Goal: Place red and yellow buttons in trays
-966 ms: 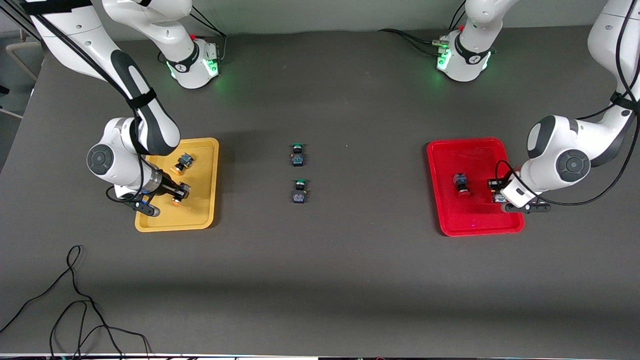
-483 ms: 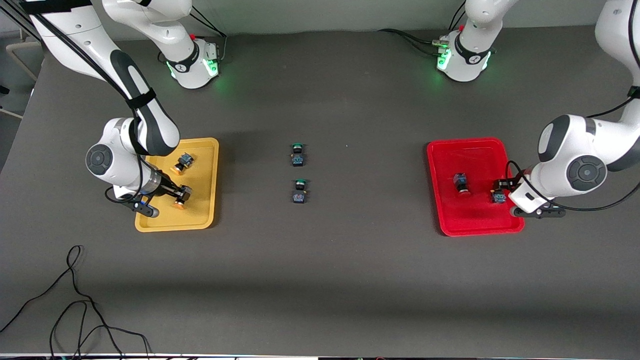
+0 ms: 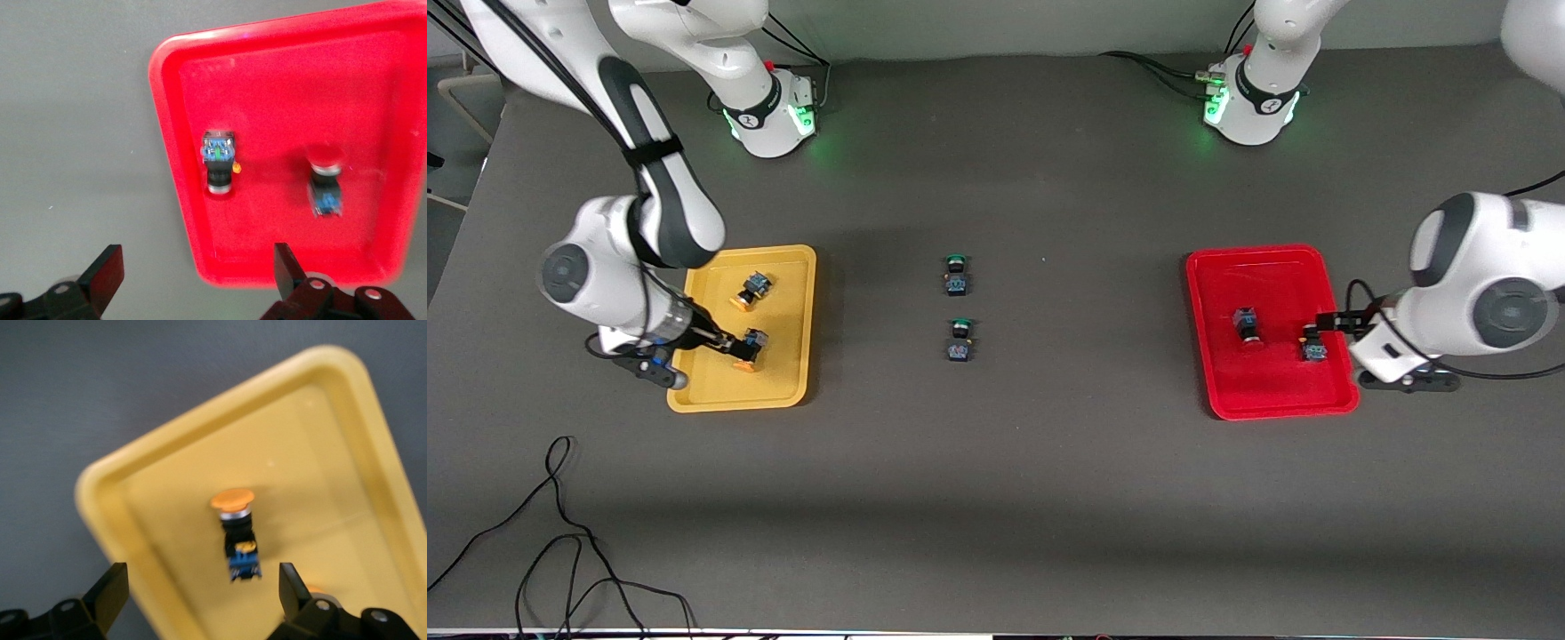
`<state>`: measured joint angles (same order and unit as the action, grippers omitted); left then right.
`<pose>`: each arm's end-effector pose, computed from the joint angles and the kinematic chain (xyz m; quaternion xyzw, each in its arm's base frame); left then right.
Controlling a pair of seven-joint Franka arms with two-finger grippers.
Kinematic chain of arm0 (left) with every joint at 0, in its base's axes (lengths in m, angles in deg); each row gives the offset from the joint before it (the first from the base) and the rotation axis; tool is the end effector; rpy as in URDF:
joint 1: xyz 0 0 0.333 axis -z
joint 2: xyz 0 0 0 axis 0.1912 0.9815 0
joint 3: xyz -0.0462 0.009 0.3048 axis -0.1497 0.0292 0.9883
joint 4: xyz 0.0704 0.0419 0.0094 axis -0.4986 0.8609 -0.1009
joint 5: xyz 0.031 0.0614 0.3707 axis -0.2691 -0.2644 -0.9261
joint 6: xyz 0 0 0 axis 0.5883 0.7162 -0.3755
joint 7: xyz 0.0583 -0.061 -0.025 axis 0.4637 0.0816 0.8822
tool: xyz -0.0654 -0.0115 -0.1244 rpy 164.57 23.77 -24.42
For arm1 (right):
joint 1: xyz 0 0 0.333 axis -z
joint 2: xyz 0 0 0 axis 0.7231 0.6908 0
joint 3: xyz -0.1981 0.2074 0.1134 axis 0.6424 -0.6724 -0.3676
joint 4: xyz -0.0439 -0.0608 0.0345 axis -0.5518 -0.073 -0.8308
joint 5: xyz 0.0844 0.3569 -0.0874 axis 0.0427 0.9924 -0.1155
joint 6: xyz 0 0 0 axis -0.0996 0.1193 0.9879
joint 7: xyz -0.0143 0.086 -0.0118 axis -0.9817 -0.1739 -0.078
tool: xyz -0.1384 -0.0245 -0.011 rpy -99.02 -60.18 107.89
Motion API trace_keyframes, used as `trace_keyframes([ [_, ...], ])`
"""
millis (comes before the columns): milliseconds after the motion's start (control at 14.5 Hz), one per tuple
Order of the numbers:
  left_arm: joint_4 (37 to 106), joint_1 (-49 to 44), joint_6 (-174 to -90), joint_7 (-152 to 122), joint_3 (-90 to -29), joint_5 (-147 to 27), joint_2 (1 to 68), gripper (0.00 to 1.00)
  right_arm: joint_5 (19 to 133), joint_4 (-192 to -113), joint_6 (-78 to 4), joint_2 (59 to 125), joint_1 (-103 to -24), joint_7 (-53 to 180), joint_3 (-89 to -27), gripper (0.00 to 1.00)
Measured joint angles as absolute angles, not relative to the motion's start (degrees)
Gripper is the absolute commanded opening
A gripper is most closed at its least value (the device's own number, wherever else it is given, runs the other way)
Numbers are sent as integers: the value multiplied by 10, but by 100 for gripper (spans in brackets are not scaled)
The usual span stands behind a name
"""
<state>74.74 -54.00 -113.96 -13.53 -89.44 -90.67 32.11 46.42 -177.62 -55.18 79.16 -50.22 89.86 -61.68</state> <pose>0.5659 0.0234 0.3317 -0.9853 0.0374 0.1596 0.0489 0.5402 0.0270 0.2753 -0.9766 0.2103 0.0232 0.0383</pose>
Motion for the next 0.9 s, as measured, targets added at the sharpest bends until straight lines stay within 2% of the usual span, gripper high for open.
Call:
trace_keyframes([
  [345, 609, -557, -972, -249, -895, -830, 265, 100, 464, -1697, -391, 653, -506, 870, -628, 100],
  [483, 576, -553, -942, -264, -888, -801, 242, 100, 462, -1670, -332, 604, -506, 840, -632, 100],
  [552, 567, -533, -938, -269, -865, -779, 226, 100, 452, -1654, -306, 587, -506, 817, -632, 100],
  [897, 575, -236, -942, -281, -568, -703, 144, 100, 419, -1582, -212, 577, -499, 759, -631, 100],
])
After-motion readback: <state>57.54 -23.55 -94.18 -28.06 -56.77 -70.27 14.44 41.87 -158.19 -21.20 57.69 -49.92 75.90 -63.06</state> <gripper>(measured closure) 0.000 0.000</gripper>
